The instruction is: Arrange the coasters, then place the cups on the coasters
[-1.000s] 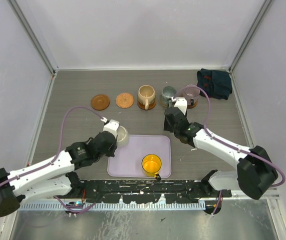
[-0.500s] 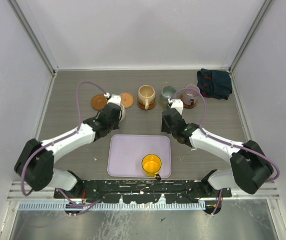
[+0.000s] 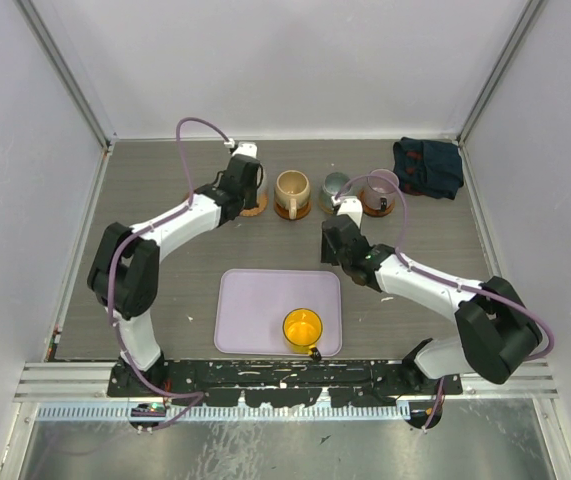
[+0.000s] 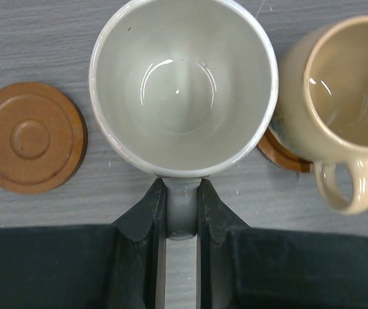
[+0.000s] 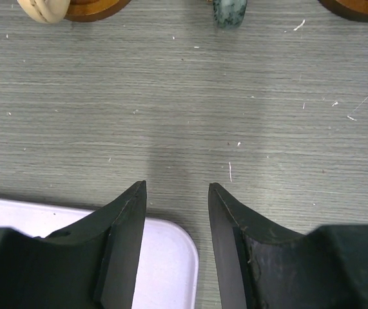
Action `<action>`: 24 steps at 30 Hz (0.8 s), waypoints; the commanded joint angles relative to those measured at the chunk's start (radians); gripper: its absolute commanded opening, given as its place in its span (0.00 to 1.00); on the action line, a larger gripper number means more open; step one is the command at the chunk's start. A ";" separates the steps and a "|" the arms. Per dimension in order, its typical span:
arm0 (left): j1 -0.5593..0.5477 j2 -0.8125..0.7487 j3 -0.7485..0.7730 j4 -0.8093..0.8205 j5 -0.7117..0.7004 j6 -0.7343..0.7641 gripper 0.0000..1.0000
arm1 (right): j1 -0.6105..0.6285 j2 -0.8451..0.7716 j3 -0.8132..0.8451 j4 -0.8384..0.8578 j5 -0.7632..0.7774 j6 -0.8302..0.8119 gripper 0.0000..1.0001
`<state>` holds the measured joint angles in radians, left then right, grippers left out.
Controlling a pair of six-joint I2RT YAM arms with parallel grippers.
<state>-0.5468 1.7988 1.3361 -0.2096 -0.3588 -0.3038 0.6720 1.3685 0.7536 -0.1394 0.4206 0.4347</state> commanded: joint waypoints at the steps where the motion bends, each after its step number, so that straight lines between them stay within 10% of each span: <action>1: 0.017 0.038 0.153 0.000 -0.019 -0.030 0.00 | 0.000 -0.012 0.054 0.033 0.007 -0.022 0.48; 24: 0.048 0.118 0.220 -0.132 0.005 -0.108 0.00 | -0.001 0.020 0.069 0.027 -0.031 -0.027 0.48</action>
<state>-0.5060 1.9541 1.5330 -0.4614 -0.3321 -0.3859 0.6720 1.4014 0.7883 -0.1432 0.3897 0.4164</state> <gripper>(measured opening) 0.154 0.486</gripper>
